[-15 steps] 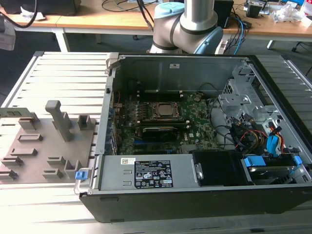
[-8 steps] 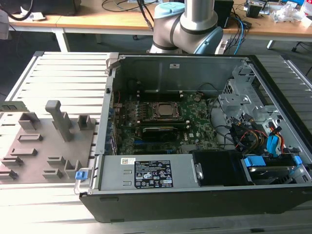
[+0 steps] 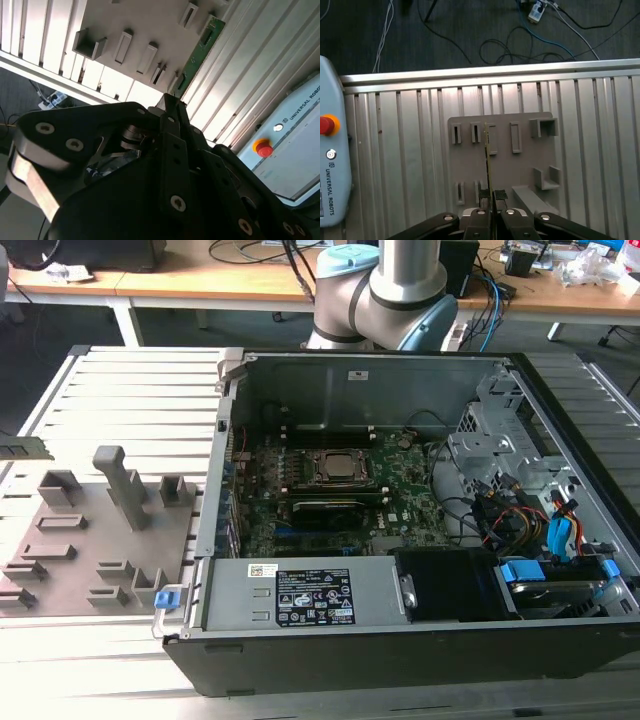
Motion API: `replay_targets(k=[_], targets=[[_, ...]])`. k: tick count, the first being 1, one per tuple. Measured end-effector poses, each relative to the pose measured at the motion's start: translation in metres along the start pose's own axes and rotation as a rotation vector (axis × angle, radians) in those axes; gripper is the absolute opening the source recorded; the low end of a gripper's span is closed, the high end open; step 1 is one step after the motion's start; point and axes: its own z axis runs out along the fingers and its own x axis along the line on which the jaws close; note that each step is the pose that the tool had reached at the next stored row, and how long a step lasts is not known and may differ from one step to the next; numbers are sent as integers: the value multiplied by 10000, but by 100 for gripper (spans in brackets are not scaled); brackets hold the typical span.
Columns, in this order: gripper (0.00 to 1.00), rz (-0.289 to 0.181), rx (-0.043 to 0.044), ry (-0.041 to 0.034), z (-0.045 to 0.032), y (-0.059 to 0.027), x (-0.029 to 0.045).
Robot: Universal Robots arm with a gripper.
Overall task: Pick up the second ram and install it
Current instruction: 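Pick up the second ram and move it above second insertion slot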
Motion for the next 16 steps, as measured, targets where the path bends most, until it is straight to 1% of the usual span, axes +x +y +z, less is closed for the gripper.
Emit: replay_targets(k=[1,3,4,10,14,16], targets=[[14,-1,0,-3,-44,2,-2],[14,-1,-2,-13,-201,9,-9],[14,-1,-2,-15,-220,10,-10],[14,-1,-2,-20,-395,18,-18],[14,-1,-2,-21,-471,21,-22],[14,-2,-2,-22,-555,25,-25]])
